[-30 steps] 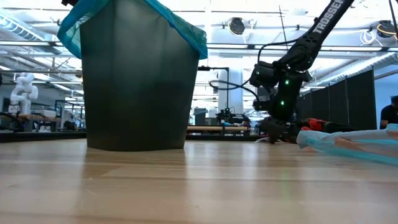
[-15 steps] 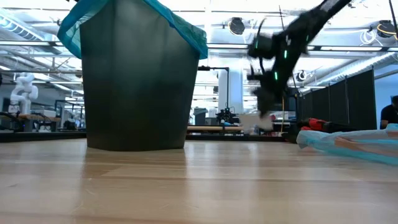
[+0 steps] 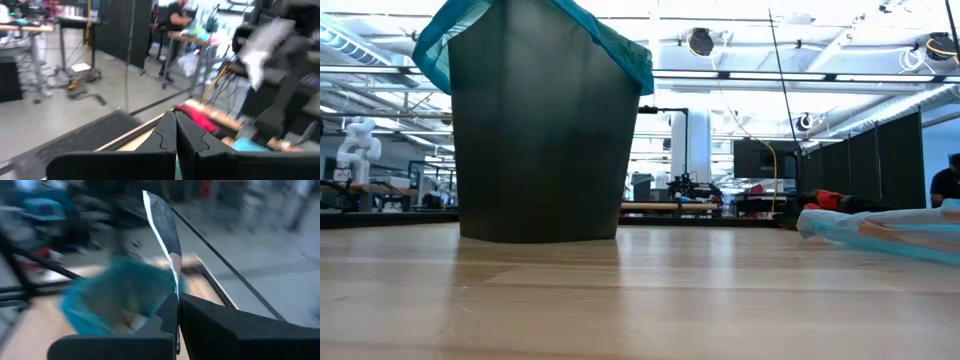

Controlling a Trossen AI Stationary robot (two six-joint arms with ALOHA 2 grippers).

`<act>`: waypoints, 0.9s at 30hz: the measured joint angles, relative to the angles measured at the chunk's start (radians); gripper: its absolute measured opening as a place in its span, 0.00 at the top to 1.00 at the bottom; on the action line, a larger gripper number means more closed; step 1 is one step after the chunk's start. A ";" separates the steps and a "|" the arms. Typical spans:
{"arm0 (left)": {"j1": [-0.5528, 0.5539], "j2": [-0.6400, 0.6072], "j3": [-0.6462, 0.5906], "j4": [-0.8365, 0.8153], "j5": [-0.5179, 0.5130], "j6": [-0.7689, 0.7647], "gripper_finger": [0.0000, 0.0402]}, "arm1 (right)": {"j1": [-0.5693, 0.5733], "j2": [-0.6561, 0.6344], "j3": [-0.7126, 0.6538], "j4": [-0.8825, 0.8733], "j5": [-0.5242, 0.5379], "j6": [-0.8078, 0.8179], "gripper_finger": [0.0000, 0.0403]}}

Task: Place trash/remove bag and relplace
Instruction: Put the black paper into the trash bin, then close the blue trash bag in the trash bin

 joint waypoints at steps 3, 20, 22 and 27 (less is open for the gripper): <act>0.000 0.000 0.018 0.043 0.025 0.001 1.00 | 0.079 0.082 0.070 0.035 0.001 -0.036 1.00; 0.000 0.000 0.046 0.042 0.046 -0.095 1.00 | 0.097 0.536 0.335 -0.035 0.004 -0.033 0.79; 0.000 0.000 0.046 0.040 0.048 -0.093 1.00 | 0.096 0.554 0.335 0.002 0.005 -0.034 0.69; 0.000 0.000 0.046 0.041 0.104 -0.009 1.00 | 0.088 0.557 0.335 0.067 0.006 -0.155 0.47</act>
